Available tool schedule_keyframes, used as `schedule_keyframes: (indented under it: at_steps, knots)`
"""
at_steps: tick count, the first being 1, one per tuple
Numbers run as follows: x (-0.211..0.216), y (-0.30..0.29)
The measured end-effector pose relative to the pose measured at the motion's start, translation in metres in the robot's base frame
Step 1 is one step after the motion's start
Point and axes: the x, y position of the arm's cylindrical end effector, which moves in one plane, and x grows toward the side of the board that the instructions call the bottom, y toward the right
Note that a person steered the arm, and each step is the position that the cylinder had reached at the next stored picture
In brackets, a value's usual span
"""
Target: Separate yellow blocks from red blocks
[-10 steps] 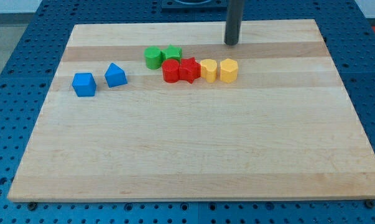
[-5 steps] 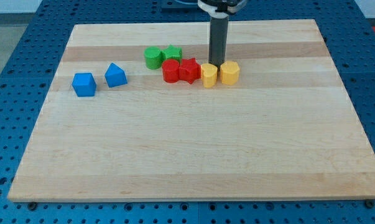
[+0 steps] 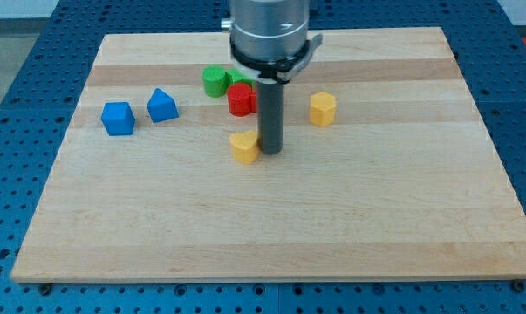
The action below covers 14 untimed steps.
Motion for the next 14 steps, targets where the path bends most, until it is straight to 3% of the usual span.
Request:
schedule_keyframes:
  at_steps: [1,3,4,6,8,13,14]
  knots:
    - [0.007,-0.011]
    - [0.009,0.106]
    - [-0.023,0.115]
    - [-0.193,0.09]
    - [-0.187,0.085]
    - [-0.034,0.058]
    - [-0.06,0.058]
